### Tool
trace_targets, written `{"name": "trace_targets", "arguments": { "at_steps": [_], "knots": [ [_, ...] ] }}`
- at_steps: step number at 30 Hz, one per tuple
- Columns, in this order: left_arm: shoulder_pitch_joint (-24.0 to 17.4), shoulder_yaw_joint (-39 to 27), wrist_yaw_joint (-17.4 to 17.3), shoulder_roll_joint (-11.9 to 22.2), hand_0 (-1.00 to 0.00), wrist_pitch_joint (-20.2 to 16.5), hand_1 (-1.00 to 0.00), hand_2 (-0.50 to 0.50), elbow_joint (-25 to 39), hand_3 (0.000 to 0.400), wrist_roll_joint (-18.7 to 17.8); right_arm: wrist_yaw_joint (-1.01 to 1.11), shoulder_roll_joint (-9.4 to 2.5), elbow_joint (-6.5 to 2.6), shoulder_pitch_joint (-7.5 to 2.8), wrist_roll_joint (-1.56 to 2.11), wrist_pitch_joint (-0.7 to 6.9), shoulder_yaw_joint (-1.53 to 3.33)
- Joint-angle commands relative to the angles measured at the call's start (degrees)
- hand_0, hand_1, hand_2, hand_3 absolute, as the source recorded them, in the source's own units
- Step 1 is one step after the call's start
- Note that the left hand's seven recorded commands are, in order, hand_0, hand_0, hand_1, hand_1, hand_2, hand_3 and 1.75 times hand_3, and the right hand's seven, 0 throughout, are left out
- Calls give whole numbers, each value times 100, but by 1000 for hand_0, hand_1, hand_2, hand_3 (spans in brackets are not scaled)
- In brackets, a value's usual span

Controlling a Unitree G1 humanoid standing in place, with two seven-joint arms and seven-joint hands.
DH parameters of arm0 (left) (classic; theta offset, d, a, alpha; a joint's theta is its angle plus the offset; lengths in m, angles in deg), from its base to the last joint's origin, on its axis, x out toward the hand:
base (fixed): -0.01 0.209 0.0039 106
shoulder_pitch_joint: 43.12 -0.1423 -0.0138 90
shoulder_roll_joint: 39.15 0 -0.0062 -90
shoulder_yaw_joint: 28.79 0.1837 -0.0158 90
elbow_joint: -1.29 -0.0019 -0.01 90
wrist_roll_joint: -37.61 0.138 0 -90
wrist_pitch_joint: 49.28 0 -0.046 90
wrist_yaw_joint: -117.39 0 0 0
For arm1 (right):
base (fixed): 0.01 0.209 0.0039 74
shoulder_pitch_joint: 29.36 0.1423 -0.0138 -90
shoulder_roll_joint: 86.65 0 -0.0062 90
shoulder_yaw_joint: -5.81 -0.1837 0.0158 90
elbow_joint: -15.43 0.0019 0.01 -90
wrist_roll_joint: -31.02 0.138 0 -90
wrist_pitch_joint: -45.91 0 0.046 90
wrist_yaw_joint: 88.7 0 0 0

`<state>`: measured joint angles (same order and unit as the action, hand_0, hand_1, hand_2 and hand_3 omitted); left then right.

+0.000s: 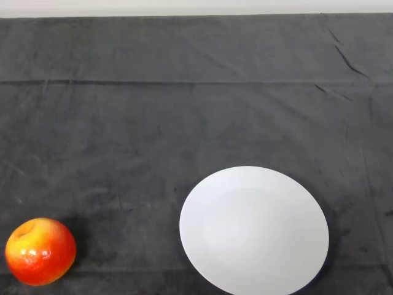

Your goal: Move the apple to the plate

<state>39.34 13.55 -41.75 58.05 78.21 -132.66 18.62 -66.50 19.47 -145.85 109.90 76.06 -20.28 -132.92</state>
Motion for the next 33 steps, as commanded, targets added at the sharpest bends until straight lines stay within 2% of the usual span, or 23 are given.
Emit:
{"name": "trace_targets", "arguments": {
  "at_steps": [1, 19, 33],
  "knots": [
    [60, 111, -30, 366, 0, 102, 0, 0, -97, 0, -31, 6, 75, 138, -171, 160, 7, -71],
    [-68, 210, 157, 286, 0, -77, 0, 0, 413, 0, 10, 6, 73, 142, -172, 159, 6, -71],
    [-366, 445, 611, 143, 0, -506, 0, 0, 1513, 0, 351, 2, 67, 155, -177, 158, 6, -69]
  ]
}}
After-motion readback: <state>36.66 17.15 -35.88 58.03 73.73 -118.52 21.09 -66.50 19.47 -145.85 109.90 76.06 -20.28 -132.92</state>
